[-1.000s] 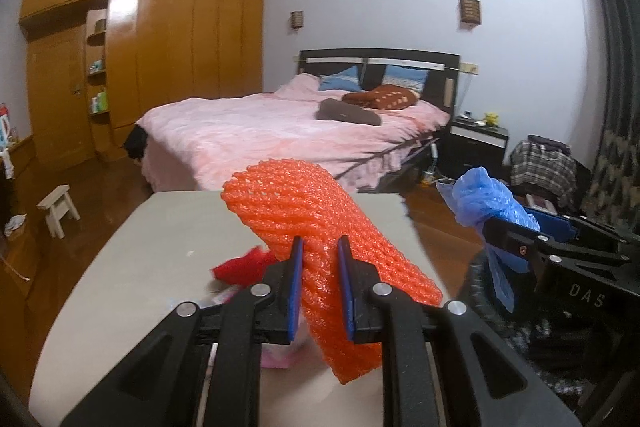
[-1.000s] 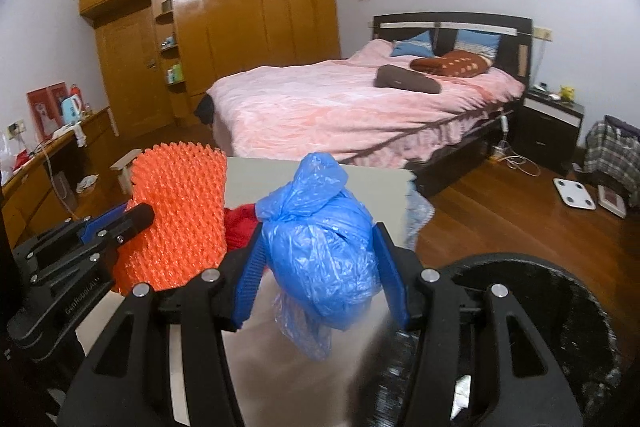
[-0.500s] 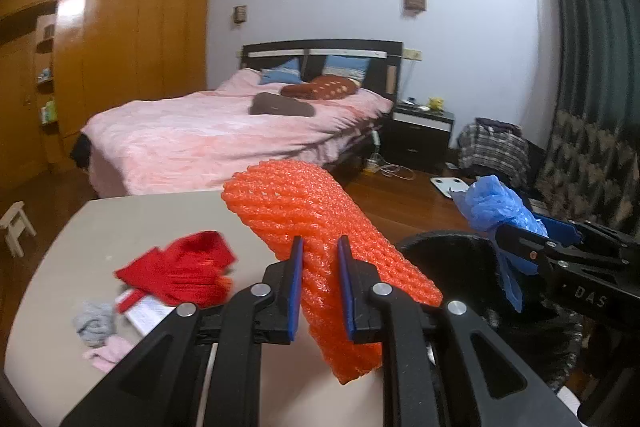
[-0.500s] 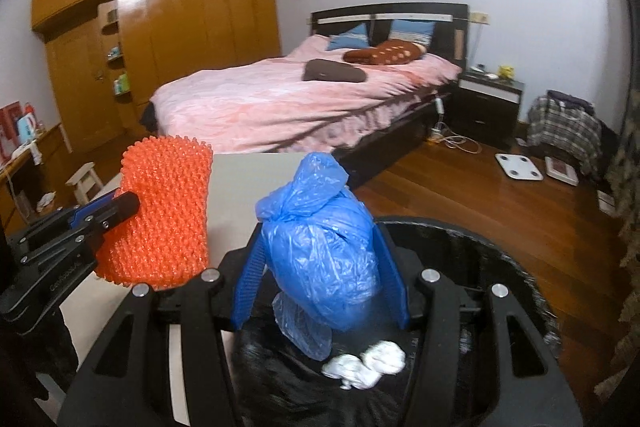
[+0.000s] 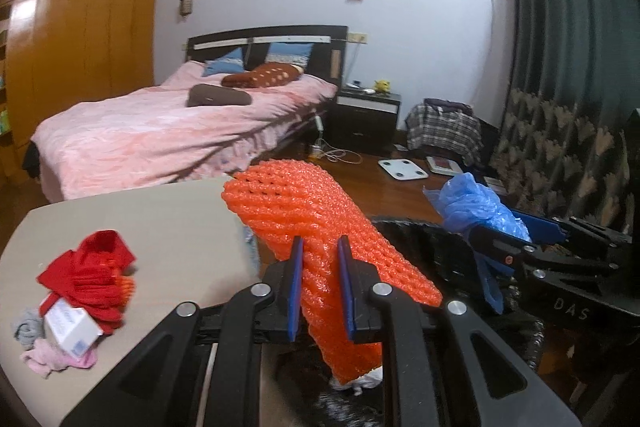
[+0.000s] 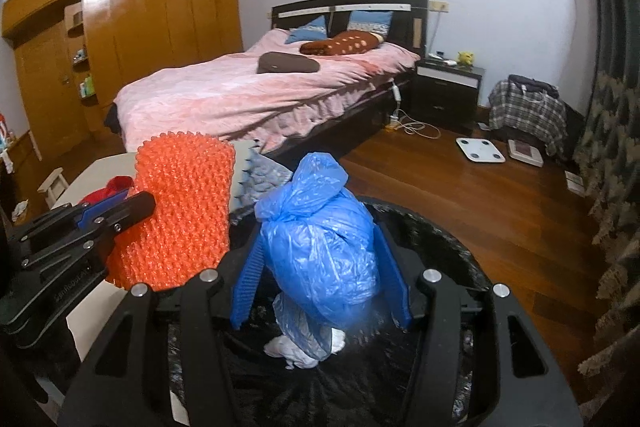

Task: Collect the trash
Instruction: 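Carry the sponge and blue bag over the bin and open both grippers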

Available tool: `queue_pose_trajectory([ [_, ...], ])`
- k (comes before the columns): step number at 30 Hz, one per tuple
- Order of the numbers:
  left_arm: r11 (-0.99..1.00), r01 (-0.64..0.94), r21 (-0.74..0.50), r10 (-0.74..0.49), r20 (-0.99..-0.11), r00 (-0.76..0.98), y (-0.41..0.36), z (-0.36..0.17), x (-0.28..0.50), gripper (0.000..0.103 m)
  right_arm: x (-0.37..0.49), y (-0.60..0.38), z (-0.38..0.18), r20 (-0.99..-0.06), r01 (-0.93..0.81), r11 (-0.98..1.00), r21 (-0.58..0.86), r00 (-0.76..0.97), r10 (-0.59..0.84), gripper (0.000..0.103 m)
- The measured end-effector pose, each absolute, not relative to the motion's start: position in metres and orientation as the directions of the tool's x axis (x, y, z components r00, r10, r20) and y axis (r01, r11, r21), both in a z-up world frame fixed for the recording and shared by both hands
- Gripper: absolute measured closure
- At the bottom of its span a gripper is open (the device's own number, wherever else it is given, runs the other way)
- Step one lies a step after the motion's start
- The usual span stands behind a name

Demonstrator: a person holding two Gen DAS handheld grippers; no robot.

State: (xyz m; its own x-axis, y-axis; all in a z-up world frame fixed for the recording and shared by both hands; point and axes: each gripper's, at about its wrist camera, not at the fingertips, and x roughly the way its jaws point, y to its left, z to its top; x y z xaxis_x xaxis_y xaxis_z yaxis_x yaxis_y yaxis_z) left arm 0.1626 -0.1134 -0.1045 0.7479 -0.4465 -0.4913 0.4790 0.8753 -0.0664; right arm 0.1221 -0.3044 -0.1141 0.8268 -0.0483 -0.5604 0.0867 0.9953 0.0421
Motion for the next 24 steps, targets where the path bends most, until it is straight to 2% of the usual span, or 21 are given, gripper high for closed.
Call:
queue_pose_trajectory([
  [2,0.862,0.501,-0.074,-0.466,-0.505,0.726,-0.121,-0.108,0.163,0.079,0.12,-0.309,-0.117,-0.564,0.112,0.993,0.036,0.823,-0.072,0.044],
  [3,0.855,0.512,-0.084,-0.478,-0.512,0.714,-0.122,-0.11,0.163,0.07,0.12,-0.31,-0.119,-0.568,0.121,0.992,0.034,0.819,-0.08,0.042],
  [5,0.849,0.52,-0.098,-0.49,-0.517,0.702,-0.121,-0.111,0.165,0.057,0.118,-0.313,-0.121,-0.568,0.14,0.99,0.03,0.817,-0.098,0.032],
  [6,0.851,0.516,-0.098,-0.487,-0.517,0.704,-0.119,-0.112,0.165,0.053,0.116,-0.314,-0.122,-0.565,0.148,0.989,0.028,0.818,-0.107,0.03],
  [8,0.859,0.504,-0.09,-0.472,-0.52,0.712,-0.114,-0.113,0.166,0.05,0.114,-0.315,-0.122,-0.558,0.162,0.987,0.021,0.821,-0.123,0.018],
  [11,0.88,0.47,-0.071,-0.436,-0.515,0.738,-0.1,-0.113,0.165,0.035,0.111,-0.314,-0.12,-0.541,0.173,0.985,0.015,0.83,-0.137,0.009],
  [15,0.91,0.413,-0.041,-0.376,-0.504,0.777,-0.077,-0.112,0.163,0.021,0.116,-0.313,-0.116,-0.541,0.168,0.985,0.034,0.832,-0.123,0.006],
  [18,0.928,0.371,-0.024,-0.333,-0.495,0.803,-0.059,-0.108,0.161,0.015,0.122,-0.304,-0.114,-0.542,0.145,0.989,0.037,0.834,-0.102,0.005],
  [24,0.96,0.279,-0.006,-0.248,-0.475,0.844,-0.015,-0.103,0.154,0.01,0.135,-0.267,-0.113,-0.549,0.068,0.997,0.042,0.835,-0.034,0.005],
])
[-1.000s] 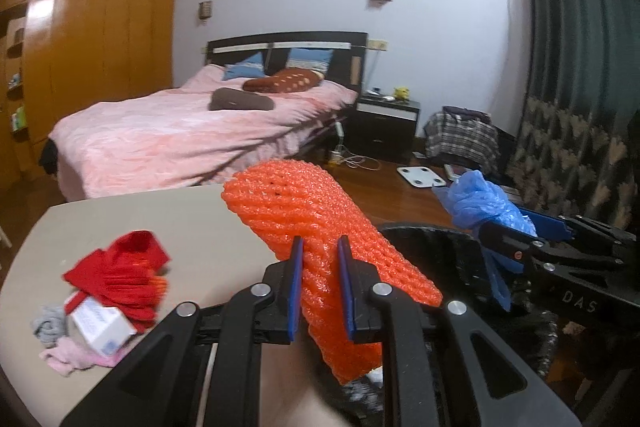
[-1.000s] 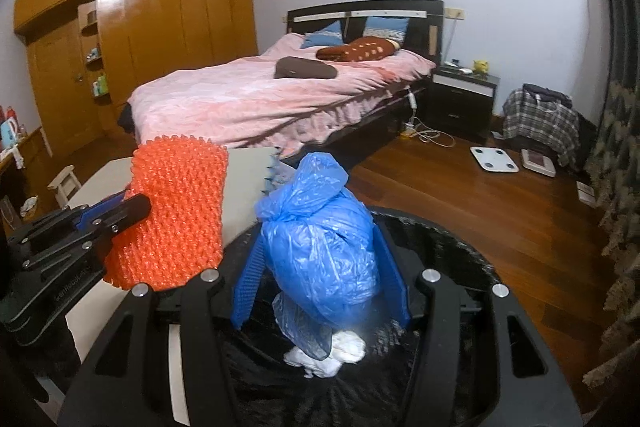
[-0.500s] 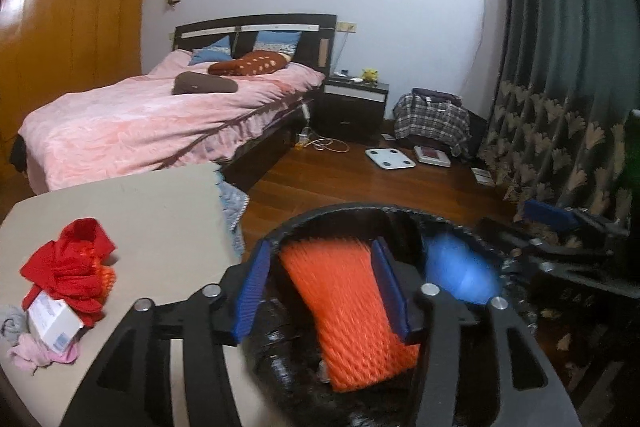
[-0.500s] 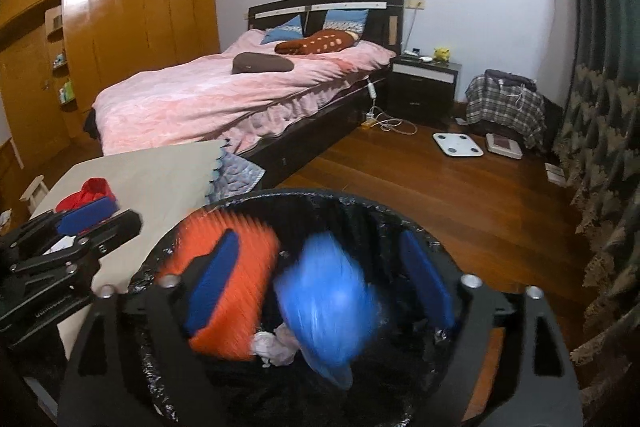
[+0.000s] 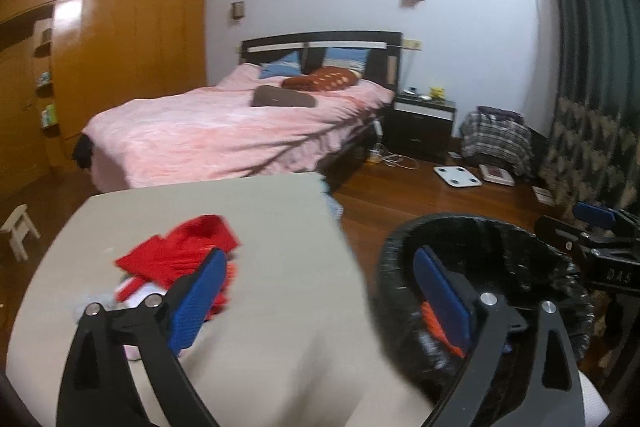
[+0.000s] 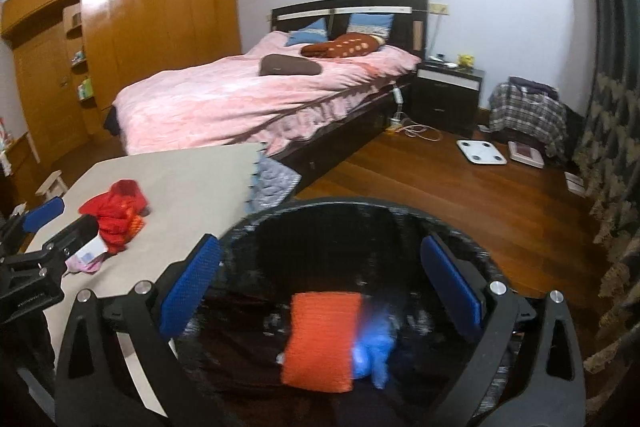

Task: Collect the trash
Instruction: 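Carry the sponge and blue bag over the bin and open both grippers, then return both grippers to the table and grasp the grey cloth with the left gripper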

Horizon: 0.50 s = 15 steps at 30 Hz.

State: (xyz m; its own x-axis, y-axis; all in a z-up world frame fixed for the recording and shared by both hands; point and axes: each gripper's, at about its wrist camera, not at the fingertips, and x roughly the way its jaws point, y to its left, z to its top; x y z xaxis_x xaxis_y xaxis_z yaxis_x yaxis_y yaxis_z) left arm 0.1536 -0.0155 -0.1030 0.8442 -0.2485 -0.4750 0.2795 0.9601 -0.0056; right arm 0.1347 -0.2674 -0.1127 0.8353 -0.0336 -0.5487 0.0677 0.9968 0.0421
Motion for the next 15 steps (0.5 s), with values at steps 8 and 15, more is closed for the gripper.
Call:
queue_pose_trajectory([
  [8,0.988,0.153,-0.002,-0.136,-0.467,0.874,0.041,-0.1,0.155,0.01,0.159,-0.206,-0.107,-0.545,-0.054,0.997,0.052,0.835,0.073,0.005],
  [15,0.999,0.044,0.01,-0.033,-0.477,0.878,0.092,-0.108,0.156,0.01,0.176,-0.157,-0.11,-0.54,-0.138,0.989,0.048,0.829,0.142,0.005],
])
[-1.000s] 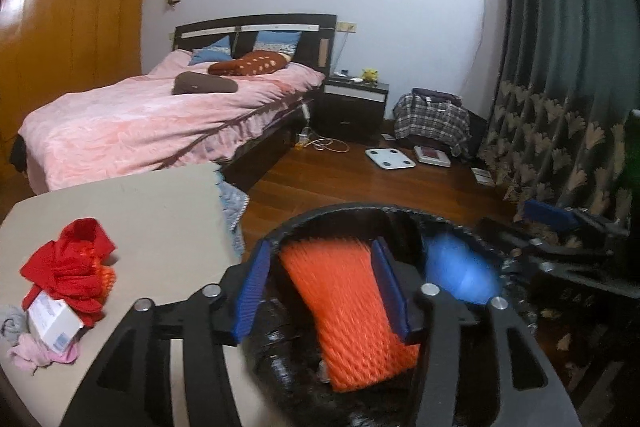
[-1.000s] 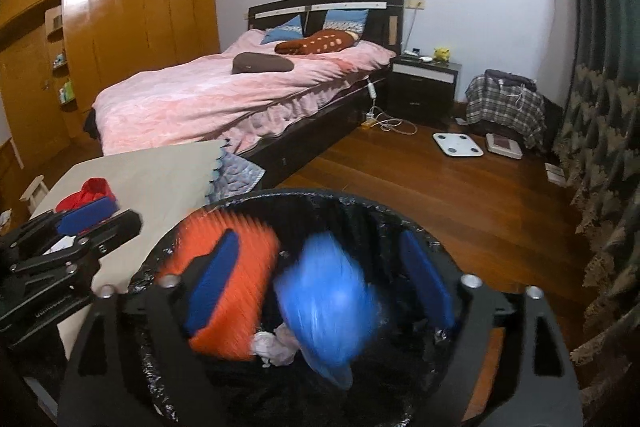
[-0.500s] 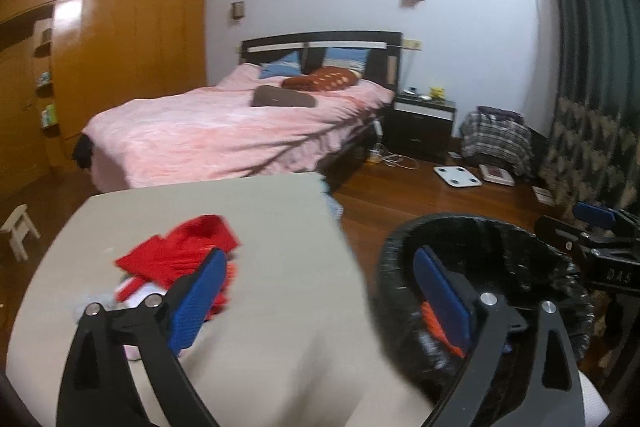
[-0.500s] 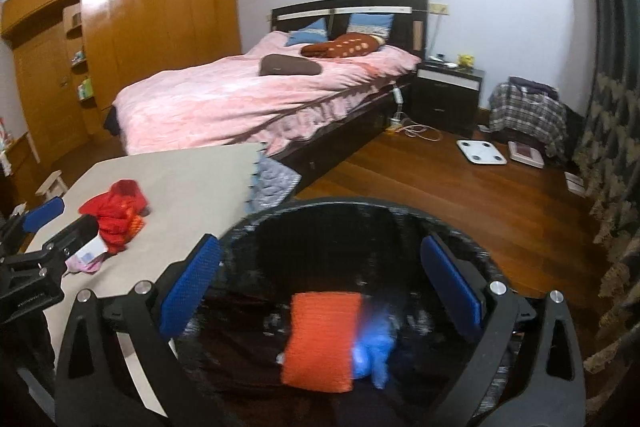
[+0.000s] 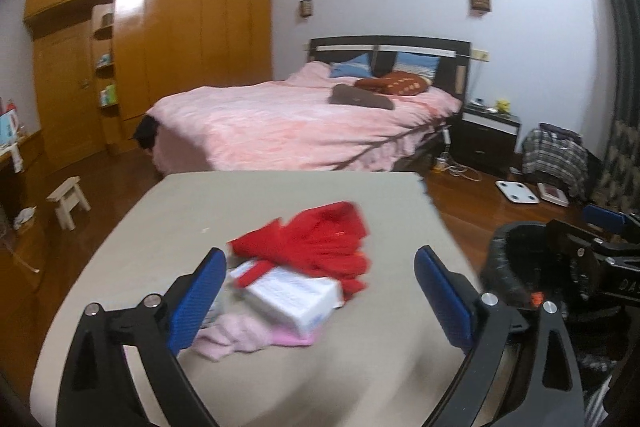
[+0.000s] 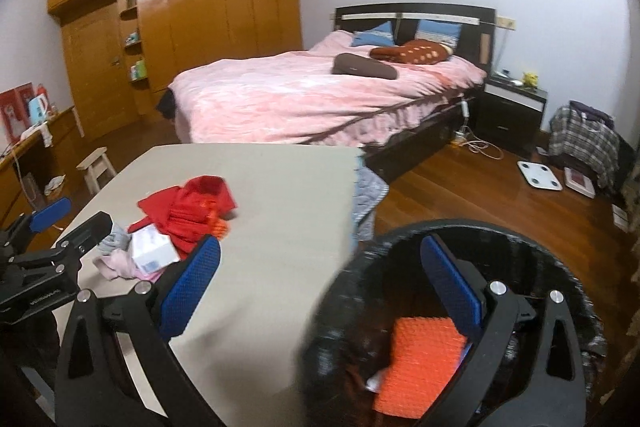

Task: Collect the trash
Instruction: 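Return both grippers to the table and grasp the grey cloth with the left gripper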

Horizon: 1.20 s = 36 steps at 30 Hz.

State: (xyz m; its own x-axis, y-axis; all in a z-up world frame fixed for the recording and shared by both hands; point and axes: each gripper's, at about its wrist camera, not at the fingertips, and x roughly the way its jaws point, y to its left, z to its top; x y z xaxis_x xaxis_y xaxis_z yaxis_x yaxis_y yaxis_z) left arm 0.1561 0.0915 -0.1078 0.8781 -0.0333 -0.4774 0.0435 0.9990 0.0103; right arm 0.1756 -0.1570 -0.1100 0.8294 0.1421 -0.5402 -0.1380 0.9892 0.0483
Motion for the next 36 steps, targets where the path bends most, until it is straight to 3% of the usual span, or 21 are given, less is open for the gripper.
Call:
queue_pose_trajectory([
  [11,0.993,-0.117,0.024,0.111,-0.543,0.832,0.166,-0.142,0.165,0.015,0.197,-0.093,-0.13,-0.554,-0.232,0.971,0.057,0.802,0.224,0.005],
  [25,0.987,-0.16,-0.014,0.114,-0.645,0.756,0.2,-0.182,0.206,0.029,0.219,-0.052,-0.157,-0.594,-0.28,0.959,0.039,0.766,0.248,0.005],
  [36,0.992,-0.122,-0.045,0.054,-0.71,0.702,0.201,-0.197,0.22,0.06,0.226,-0.039,-0.164,-0.604,-0.298,0.954,0.037,0.754,0.259,0.005],
])
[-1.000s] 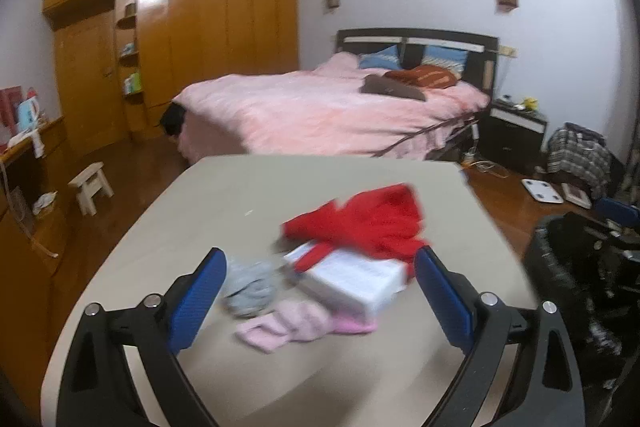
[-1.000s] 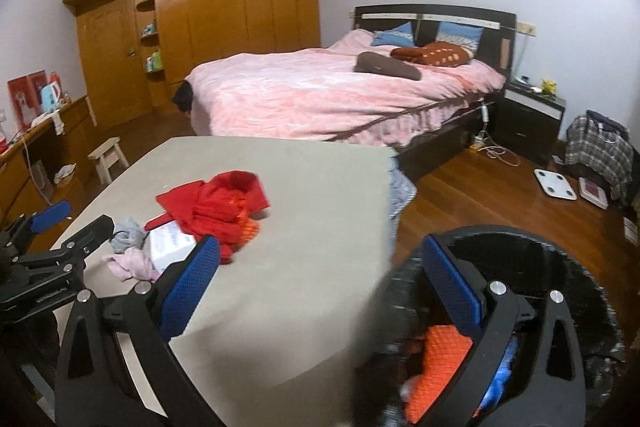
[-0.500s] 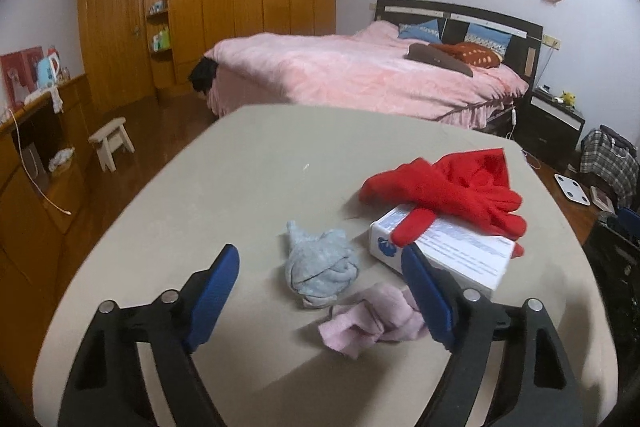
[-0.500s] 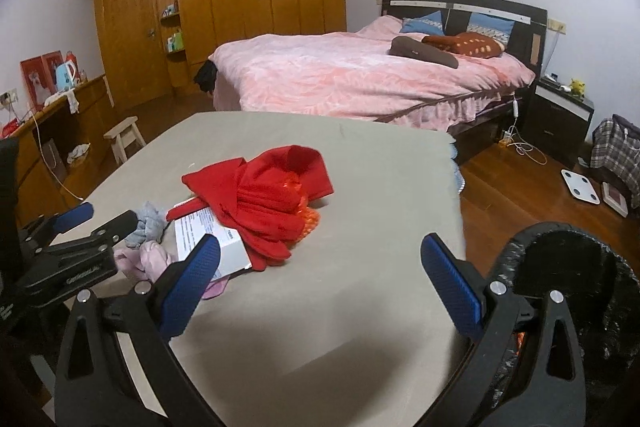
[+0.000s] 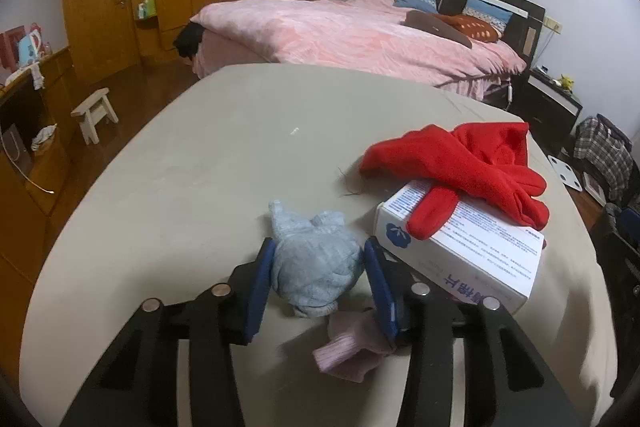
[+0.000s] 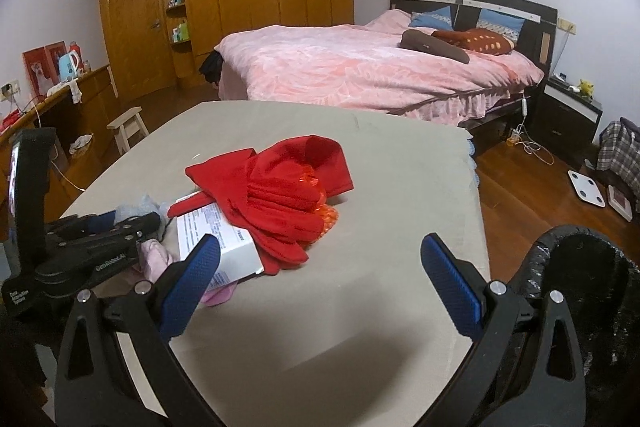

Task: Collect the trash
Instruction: 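Return both grippers to the table and grasp the grey cloth with the left gripper, then grasp the pink cloth with the right gripper while the left holds the grey cloth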

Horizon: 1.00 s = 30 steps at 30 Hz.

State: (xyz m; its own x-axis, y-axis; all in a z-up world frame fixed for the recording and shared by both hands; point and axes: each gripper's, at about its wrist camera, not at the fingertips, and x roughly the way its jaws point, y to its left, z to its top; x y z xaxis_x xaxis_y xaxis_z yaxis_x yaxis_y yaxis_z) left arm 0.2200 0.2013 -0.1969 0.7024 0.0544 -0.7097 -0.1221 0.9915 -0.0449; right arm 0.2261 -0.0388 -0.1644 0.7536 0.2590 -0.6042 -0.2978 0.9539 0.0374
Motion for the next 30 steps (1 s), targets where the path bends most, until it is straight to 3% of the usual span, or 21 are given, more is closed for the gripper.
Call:
queue_pose_trajectory([
  [12,0.985,-0.153,-0.082,0.061,-0.664,0.745,0.217,-0.173,0.201,0.064,0.221,-0.025,-0.159,-0.593,-0.324,0.945,0.032,0.755,0.279,0.005],
  [30,0.979,-0.203,-0.004,0.15,-0.656,0.74,0.27,-0.172,0.158,0.064,0.199,0.056,-0.16,-0.615,-0.496,0.862,0.106,0.648,0.449,0.009],
])
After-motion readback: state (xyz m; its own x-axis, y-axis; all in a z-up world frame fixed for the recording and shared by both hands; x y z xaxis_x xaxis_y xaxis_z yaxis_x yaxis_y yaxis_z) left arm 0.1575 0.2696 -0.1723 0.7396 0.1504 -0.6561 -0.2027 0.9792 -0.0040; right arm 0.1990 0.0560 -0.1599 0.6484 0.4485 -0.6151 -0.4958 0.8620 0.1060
